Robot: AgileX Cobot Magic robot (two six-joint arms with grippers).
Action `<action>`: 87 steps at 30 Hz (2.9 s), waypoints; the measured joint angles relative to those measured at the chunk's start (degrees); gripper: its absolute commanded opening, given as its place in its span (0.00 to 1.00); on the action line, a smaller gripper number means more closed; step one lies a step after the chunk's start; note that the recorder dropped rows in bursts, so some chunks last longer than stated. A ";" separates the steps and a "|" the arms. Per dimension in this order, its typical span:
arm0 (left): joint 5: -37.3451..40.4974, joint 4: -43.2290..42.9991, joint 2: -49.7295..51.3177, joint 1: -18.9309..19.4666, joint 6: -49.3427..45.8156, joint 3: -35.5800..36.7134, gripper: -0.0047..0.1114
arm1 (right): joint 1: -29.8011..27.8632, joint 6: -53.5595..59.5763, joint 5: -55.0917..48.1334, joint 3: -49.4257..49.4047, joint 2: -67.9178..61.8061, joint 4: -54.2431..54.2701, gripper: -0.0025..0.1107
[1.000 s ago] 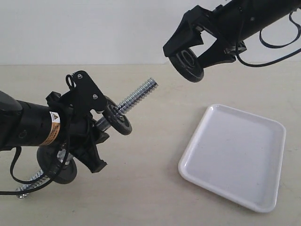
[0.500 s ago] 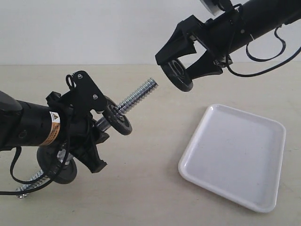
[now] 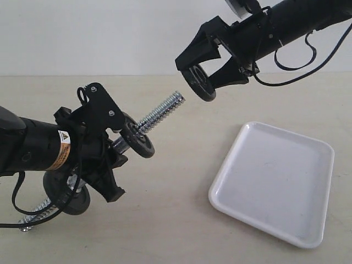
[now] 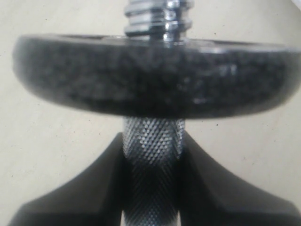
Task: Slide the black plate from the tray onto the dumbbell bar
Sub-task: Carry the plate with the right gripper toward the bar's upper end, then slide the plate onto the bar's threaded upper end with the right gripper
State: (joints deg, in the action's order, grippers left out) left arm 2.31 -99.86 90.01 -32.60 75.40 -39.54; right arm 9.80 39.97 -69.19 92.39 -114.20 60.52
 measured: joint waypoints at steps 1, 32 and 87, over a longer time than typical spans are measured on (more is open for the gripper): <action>0.00 0.00 0.00 0.00 0.00 0.00 0.08 | 0.00 0.00 0.00 0.00 -0.48 0.00 0.02; -0.25 0.03 0.00 0.00 -0.87 0.00 0.08 | 4.61 -4.68 0.96 0.22 -0.54 -4.10 0.02; 1.14 0.25 0.00 0.00 -1.05 0.00 0.08 | 6.17 -10.76 0.14 0.22 2.30 -8.08 0.02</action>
State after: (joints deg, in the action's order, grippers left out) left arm 3.45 -99.61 90.01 -32.60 74.35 -39.54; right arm 15.97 29.21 -69.05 92.61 -111.90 52.44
